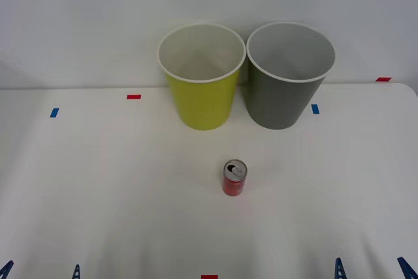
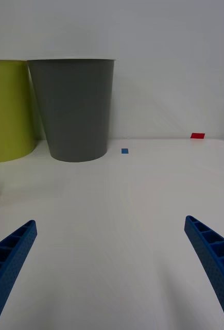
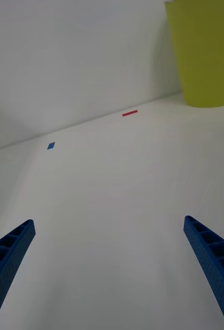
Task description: Put cans in the gray bin and PET bottles in the light green bin.
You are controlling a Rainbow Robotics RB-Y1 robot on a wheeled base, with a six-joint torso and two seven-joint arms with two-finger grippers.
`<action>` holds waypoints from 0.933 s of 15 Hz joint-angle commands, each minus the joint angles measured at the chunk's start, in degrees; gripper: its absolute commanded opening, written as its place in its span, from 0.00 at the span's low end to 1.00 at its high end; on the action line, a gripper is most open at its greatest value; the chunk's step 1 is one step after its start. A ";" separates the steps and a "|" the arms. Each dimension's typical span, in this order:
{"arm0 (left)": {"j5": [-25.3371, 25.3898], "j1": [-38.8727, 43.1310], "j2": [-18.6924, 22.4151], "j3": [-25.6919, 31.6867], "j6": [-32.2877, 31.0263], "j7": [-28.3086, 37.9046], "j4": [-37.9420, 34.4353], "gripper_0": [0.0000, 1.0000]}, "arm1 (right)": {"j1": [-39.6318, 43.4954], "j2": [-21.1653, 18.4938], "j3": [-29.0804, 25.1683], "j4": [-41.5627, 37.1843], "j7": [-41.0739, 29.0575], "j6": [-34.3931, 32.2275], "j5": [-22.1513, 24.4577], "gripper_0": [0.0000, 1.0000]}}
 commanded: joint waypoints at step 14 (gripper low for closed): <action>0.00 0.00 0.00 0.00 0.00 0.00 0.00 1.00 | 0.00 0.00 0.00 0.00 0.00 0.00 0.00 1.00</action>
